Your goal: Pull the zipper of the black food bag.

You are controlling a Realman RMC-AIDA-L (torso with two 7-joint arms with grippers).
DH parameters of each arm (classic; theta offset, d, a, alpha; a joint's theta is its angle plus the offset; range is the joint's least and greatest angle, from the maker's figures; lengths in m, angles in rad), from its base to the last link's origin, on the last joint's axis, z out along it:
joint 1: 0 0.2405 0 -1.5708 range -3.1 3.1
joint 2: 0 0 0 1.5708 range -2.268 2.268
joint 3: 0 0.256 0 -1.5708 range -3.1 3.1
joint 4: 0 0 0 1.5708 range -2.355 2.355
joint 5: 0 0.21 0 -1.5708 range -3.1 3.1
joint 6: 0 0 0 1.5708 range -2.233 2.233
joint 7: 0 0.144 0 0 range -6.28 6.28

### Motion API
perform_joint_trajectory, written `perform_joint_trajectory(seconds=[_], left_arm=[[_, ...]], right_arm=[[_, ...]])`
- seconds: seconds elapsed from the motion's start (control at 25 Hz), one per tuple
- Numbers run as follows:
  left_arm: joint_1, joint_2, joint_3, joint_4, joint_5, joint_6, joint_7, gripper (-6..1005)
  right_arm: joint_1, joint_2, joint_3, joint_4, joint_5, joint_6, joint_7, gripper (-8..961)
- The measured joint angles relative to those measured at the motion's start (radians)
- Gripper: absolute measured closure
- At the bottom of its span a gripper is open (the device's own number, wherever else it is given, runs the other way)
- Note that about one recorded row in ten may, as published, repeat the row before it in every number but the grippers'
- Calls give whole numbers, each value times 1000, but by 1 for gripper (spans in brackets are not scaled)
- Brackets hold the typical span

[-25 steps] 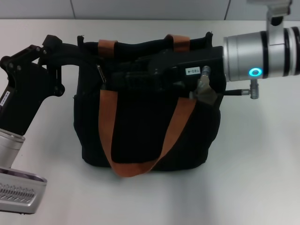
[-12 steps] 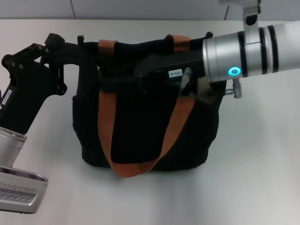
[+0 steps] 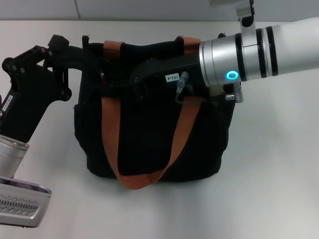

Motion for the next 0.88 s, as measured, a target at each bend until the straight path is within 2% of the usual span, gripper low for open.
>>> perform_joint_trajectory(seconds=[0.12,0.32,0.6,0.88], left_arm=[[1,0,0,-1,0,1,0,979],[4,0,0,0,0,2,1,979],[31,2,0,23,0,-29,6,978],[52,0,2,14,2,-78,65,977]], right_arm=[[2,0,-11,2,0,7,-8,615],[2,0,-21,1,25,8,-40,814],[-40,-5,-12,-33,45,-34,-52,897],[-87,-12,52,-67,40,-98,-52,940]])
